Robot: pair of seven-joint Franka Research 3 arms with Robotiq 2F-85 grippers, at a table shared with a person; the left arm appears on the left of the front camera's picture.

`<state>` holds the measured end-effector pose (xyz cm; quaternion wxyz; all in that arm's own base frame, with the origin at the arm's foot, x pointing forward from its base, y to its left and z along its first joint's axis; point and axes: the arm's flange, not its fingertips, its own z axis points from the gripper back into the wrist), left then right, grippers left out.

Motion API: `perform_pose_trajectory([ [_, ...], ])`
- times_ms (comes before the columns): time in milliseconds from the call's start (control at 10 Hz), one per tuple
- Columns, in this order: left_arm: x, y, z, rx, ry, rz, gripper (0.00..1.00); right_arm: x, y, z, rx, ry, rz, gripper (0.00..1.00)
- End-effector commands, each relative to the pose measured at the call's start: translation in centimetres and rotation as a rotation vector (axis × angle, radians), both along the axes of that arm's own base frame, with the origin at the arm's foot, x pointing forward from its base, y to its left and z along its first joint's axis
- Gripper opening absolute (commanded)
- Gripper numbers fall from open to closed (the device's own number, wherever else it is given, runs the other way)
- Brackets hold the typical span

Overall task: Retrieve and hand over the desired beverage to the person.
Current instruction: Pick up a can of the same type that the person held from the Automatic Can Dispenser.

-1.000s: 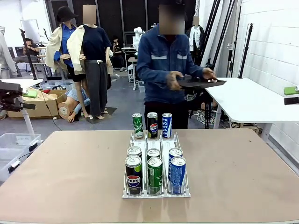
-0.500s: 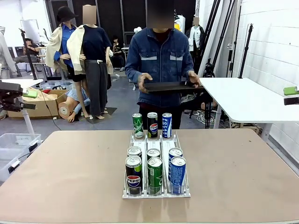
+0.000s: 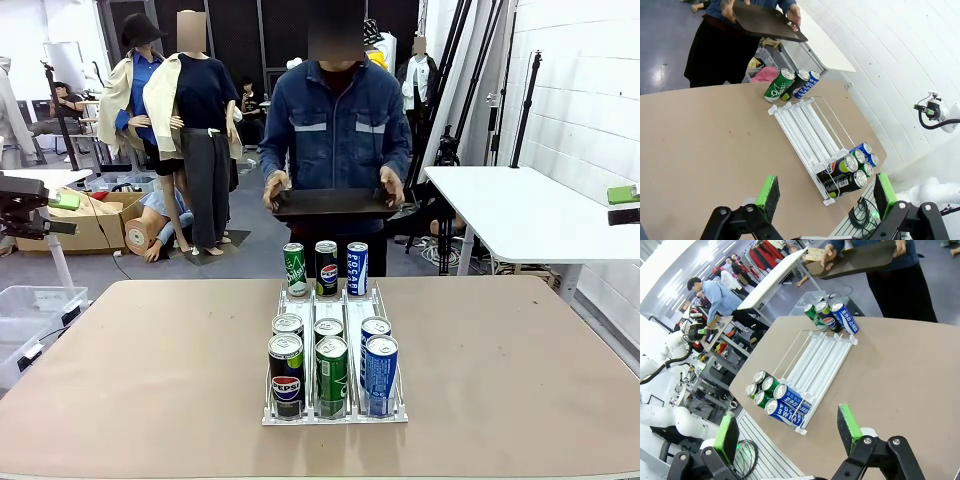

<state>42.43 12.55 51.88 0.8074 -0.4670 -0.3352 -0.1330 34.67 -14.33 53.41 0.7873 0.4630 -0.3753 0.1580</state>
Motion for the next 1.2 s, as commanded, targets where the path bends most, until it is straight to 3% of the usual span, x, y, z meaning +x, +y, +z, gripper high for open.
perform_pose_trajectory([
  [0, -0.10, 0.12, -0.04, -0.005, -0.003, -0.002, 1.00, 0.25, 0.05, 0.03, 0.016, -0.010, 0.005, 1.00],
  [1100, -0.10, 0.12, -0.04, -0.005, -0.003, -0.002, 1.00, 0.25, 0.05, 0.03, 0.016, -0.010, 0.005, 1.00],
])
